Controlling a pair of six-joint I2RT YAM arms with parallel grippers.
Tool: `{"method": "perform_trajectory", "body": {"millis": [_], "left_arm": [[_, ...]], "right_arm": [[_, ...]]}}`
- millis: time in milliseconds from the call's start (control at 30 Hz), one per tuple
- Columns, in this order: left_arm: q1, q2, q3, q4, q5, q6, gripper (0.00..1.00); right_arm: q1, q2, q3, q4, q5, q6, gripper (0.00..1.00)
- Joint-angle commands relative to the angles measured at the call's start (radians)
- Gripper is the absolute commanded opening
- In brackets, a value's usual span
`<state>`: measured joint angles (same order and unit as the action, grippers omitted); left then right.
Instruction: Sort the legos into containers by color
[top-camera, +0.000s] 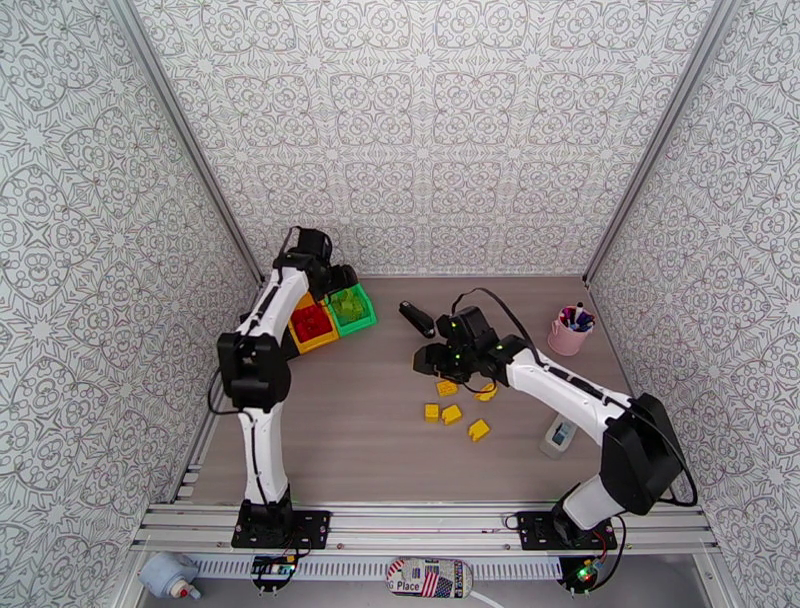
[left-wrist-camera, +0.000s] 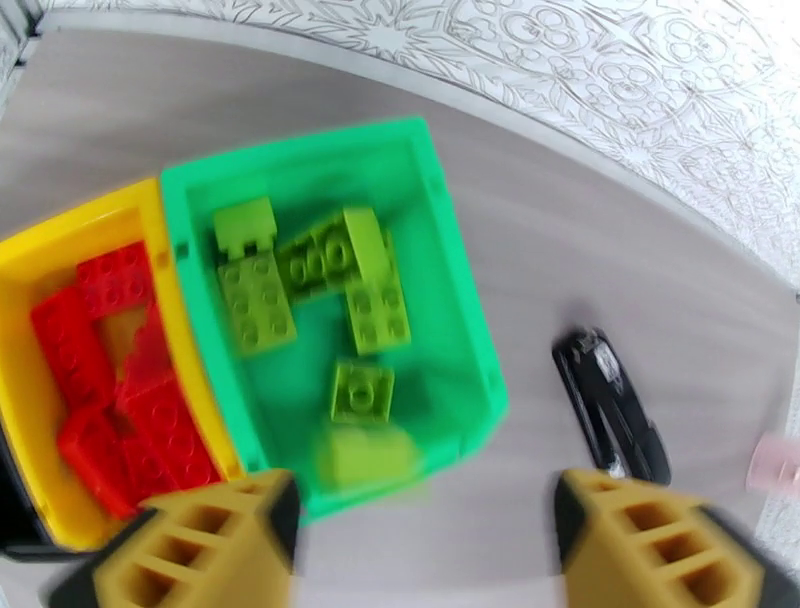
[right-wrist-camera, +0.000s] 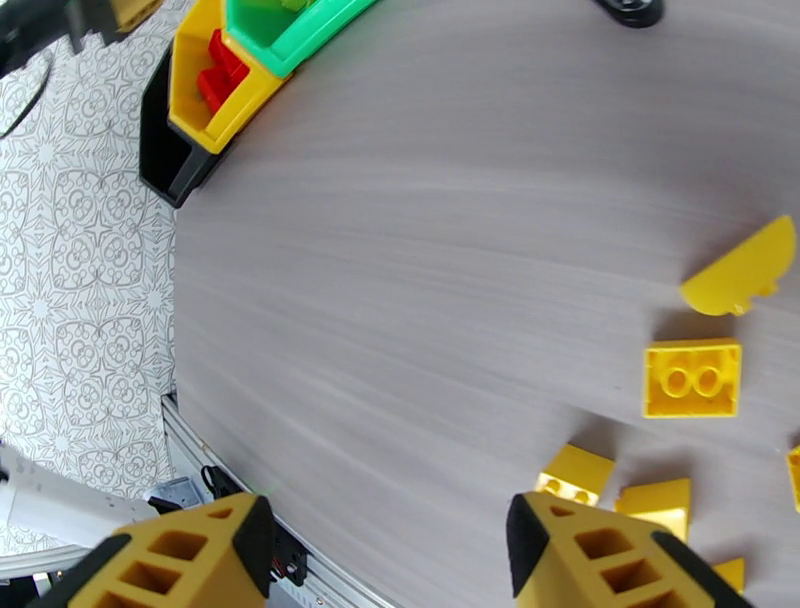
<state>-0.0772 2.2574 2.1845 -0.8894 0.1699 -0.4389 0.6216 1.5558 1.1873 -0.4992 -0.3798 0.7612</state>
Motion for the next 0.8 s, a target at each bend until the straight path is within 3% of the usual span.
{"method": "perform_trajectory", "body": {"millis": [0,167,433,767], "left_arm": [[-0.012,-0.02,0.021,-0.069,0.033,0.022,0.84],[-0.071,-0.213,-0.229,0.048,-0.013,0.048,0.91],[-0.188,-0.428,-0.575,0.134,-0.075,0.047,0.91],[-0.464,-0.515,-0.821,0.153,-0.139,-0.052,0.91]], "right_arm": [[-0.005,-0.045,-0.004,-0.056,0.047,-0.023,0.67],[-0.016,-0.08,-0.058,-0.082,0.091,-0.027,0.68],[-0.047,-0.11,-0.093,-0.161,0.161,-0.063,0.7],[-0.12,-0.172,-0.2,-0.177,0.181,-0.078,0.69]]}}
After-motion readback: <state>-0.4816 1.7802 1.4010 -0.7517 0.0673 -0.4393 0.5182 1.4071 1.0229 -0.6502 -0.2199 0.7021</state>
